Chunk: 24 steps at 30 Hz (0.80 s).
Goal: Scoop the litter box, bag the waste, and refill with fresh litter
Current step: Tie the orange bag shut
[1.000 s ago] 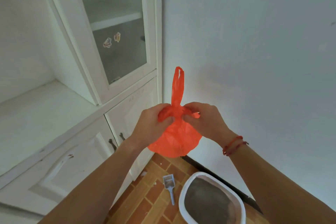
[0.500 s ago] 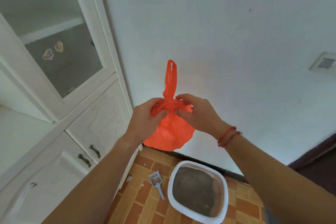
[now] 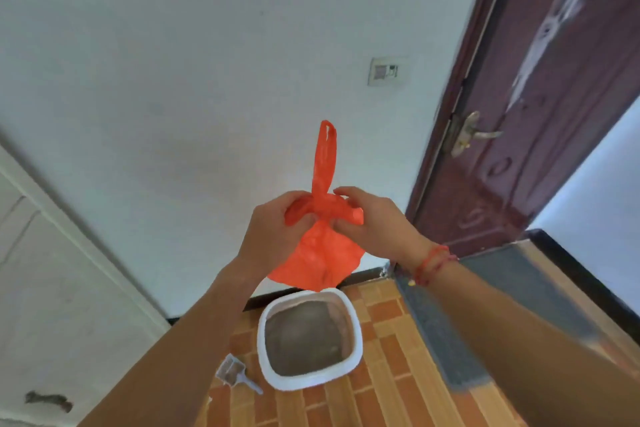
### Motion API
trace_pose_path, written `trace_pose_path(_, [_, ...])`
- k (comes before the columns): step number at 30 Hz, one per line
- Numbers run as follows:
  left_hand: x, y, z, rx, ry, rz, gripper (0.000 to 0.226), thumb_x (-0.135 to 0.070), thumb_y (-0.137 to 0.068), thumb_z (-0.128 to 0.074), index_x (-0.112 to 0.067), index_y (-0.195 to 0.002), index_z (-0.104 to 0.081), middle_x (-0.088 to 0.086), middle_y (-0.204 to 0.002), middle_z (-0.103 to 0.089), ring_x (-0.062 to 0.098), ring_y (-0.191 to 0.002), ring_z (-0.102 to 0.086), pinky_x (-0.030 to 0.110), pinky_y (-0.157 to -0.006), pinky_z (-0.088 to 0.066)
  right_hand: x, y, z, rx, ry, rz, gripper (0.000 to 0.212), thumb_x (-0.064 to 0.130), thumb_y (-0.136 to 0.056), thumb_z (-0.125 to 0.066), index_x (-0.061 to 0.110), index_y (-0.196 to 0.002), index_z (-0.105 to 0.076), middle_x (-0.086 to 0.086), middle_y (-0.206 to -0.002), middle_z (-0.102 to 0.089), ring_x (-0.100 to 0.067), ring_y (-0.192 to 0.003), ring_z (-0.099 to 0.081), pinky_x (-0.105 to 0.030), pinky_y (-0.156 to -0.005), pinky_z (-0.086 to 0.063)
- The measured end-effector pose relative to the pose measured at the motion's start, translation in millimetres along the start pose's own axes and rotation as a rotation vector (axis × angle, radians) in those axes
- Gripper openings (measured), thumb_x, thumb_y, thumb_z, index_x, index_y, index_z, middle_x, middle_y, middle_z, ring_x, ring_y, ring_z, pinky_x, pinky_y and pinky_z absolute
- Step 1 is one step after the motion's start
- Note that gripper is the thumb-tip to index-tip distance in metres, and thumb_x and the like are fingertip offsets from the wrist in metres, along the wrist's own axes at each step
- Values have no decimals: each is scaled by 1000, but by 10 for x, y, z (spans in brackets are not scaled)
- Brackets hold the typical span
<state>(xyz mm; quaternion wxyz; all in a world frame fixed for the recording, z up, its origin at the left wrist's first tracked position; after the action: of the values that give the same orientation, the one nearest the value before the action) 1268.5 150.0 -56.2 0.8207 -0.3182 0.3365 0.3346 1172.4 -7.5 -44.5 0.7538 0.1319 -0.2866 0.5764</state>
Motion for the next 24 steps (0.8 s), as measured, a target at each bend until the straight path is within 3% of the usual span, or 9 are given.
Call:
trace_pose_path(4, [-419,45,-542,145,66,-96,25,-18,-84,-73,-31,-104,-67,-30,-85,-61,-20,-83,-57,-3,-72,-37,-415,576,348,-107,63,-151,57,38,-86,-67,24,-138,-49,1,-124,-66,-18,-115,-60,-27,-95,-43])
trace_pose_path(7, [-782,123,-1002,250,102,-178,27,-19,-85,-73,-24,-111,-70,-24,-88,-64,-16,-83,-59,-1,-75,-39,-724,1057,649,-186,112,-258,55,39,-85,-67,23,-135,-52,1,-123,-66,-19,-115,-60,-28,-95,-43])
trace_pose_path(13, [-1646,524,-1998,435,207,-343,27,-17,-82,-76,-21,-109,-71,-24,-86,-65,-19,-82,-59,0,-74,-39,-1299,2235,1267,-359,175,-453,41,39,-84,-68,24,-122,-62,5,-111,-69,-17,-103,-63,-22,-84,-41])
trace_pose_path(18, [-2384,1064,-2795,619,300,-436,25,-11,-83,-76,-20,-106,-71,-23,-87,-68,-17,-83,-62,2,-74,-40,-1631,3323,1682,-475,183,-621,36,39,-84,-66,24,-117,-66,6,-108,-71,-15,-100,-64,-27,-84,-46])
trace_pose_path(22, [-2865,1475,-3334,748,334,-510,22,-18,-84,-75,-23,-104,-71,-16,-92,-73,-7,-87,-66,9,-78,-45,-1780,4115,1920,-555,204,-761,31,37,-85,-66,23,-113,-67,4,-104,-72,-16,-97,-65,-29,-83,-48])
trace_pose_path(24, [-3089,1679,-3563,816,354,-543,21,-19,-85,-75,-25,-106,-71,-17,-94,-72,-7,-89,-65,6,-77,-43,-1840,4455,2005,-594,208,-835,29,38,-85,-66,23,-111,-68,5,-103,-72,-15,-95,-65,-29,-81,-49])
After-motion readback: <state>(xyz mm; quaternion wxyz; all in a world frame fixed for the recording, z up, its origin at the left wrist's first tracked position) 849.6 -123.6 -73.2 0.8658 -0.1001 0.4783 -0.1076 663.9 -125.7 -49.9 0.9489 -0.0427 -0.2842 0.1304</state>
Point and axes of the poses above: each hand's wrist, its own y-axis away from the middle knuckle, its own z-axis out of the back of the hand, x = y × z, the point moved 3 cm from there along -y, towards the middle knuckle
